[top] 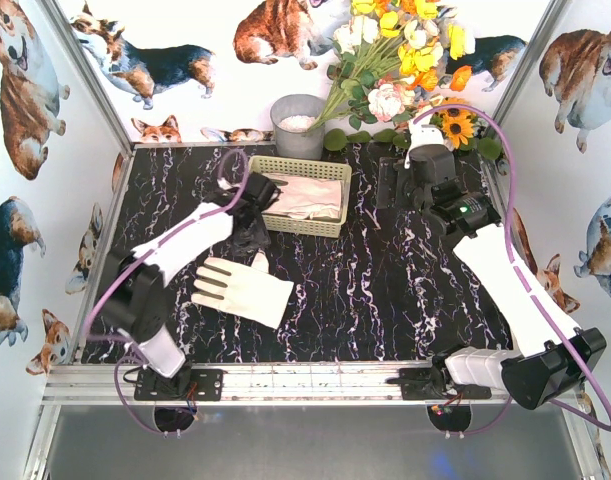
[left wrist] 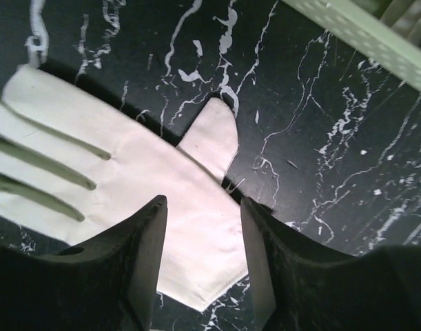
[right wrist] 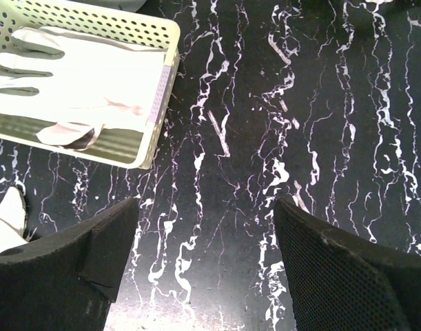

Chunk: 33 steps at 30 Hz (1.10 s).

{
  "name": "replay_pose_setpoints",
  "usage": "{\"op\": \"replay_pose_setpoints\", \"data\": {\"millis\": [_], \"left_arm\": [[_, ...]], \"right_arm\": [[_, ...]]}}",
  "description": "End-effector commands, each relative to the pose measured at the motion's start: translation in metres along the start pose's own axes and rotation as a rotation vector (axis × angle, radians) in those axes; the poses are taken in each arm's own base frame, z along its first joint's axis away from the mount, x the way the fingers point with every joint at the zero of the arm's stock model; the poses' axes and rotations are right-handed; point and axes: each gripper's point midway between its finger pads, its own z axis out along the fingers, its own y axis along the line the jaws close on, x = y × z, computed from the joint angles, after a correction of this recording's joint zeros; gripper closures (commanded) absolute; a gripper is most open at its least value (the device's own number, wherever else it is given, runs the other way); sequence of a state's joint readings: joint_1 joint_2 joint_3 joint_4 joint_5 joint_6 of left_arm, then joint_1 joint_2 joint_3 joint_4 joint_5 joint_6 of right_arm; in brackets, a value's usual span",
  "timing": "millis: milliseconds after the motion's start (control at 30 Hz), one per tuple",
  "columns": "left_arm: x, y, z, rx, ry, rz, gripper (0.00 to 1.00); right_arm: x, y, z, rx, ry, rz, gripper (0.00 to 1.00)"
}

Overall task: Put the gloves into the storage basket
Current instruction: Pick up the glove from the center of the board.

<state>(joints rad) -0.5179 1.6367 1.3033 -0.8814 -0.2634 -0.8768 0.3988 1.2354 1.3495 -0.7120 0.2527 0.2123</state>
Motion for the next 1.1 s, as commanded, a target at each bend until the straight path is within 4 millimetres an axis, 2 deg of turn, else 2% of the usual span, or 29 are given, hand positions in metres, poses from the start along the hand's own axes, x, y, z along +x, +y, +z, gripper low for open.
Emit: {"op": "replay_pose_setpoints", "data": {"millis": [0,67,200,467,600,733,833,900,1067], "left_arm": [[0.004,-0.02,0.019,0.021,0.021,0.072,0.62],[0.004,-0.024,0.032,0.022,0.018,0.108,0.65],[0.005,-0.036,0.053,0.046,0.021,0.151,0.64],[0.023,-0.035,0.085,0.024,0.071,0.203,0.65],[0.033,-0.03,0.093,0.002,0.095,0.22,0.66],[0.042,-0.018,0.101,-0.039,0.115,0.238,0.8],[0.05,-0.005,0.106,-0.083,0.125,0.253,0.81],[0.055,0.001,0.108,-0.097,0.132,0.262,0.86],[0.06,0.001,0.101,-0.097,0.114,0.289,0.95]], "right_arm": [[-0.01,0.006,-0.005,-0.03,-0.035,0.064,0.19],[-0.009,0.006,-0.006,-0.034,-0.031,0.069,0.19],[-0.004,0.005,-0.01,-0.035,-0.026,0.071,0.19],[-0.004,0.004,-0.013,-0.03,-0.031,0.103,0.19],[-0.002,0.004,-0.012,-0.029,-0.024,0.112,0.19],[0.0,0.005,-0.012,-0.034,-0.016,0.112,0.19],[0.0,0.007,-0.012,-0.043,-0.009,0.111,0.19],[0.0,0.008,-0.012,-0.048,-0.005,0.113,0.2],[0.003,0.011,-0.015,-0.063,0.013,0.121,0.2]]}}
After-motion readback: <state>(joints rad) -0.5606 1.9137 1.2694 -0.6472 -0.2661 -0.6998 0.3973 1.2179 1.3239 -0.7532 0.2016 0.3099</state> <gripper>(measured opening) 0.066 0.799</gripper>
